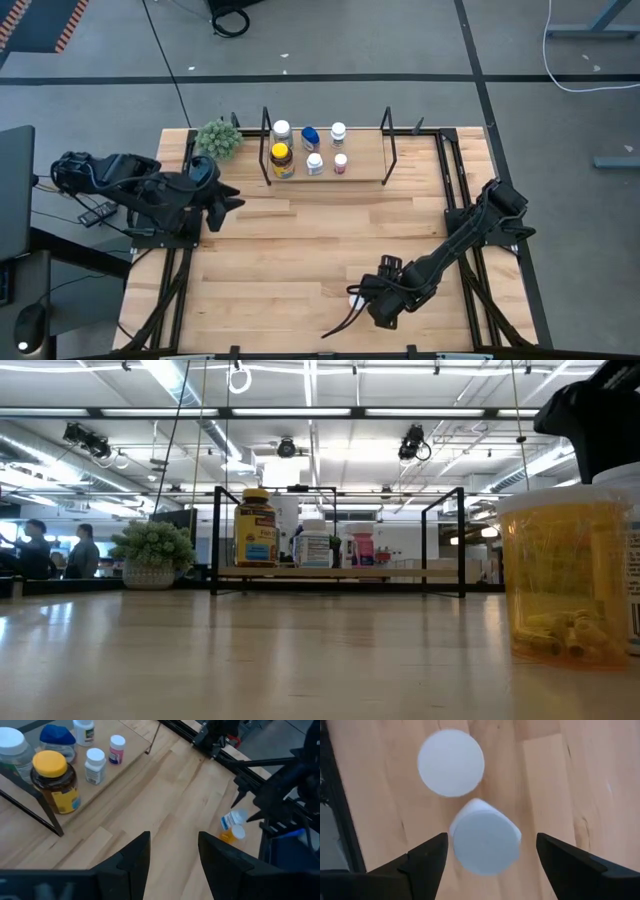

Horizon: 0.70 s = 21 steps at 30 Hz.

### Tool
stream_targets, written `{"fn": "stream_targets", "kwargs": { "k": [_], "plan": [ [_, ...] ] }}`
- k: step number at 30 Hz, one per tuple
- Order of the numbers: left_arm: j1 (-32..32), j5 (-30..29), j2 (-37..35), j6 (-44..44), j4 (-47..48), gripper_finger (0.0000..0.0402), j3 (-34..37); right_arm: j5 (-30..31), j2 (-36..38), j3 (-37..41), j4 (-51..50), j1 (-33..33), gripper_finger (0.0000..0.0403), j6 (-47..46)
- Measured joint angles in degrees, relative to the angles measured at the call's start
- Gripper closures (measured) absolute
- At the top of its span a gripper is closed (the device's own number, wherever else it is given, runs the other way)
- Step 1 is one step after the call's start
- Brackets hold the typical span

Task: Pick and place medicine bottles onto shelf by color
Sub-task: Put the white and blue medicine bottle on the shelf

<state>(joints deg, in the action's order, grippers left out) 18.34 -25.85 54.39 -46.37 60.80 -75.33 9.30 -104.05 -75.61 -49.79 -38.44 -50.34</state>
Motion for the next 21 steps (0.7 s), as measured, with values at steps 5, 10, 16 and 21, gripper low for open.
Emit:
{"fn": "stream_targets", "kwargs": {
  "k": [5,10,16,21],
  "plan": [
    [0.92,-0.07,0.02,-0.88,0.01,0.023,0.0,0.75,0.02,-0.02,0.24,0.07,0.0094,1.08],
    [0.92,-0.51,0.89,-1.0,0.1,0.023,0.0,0.68,0.02,-0.02,0.29,0.07,0.0114,1.21],
    [0.92,-1.09,2.63,-0.75,0.27,0.023,-0.01,0.58,0.02,-0.02,0.3,0.04,0.016,1.12],
    [0.92,-1.09,4.76,-0.41,0.25,0.023,-0.02,0.44,0.02,-0.02,0.22,0.04,0.0196,1.56]
  ]
}}
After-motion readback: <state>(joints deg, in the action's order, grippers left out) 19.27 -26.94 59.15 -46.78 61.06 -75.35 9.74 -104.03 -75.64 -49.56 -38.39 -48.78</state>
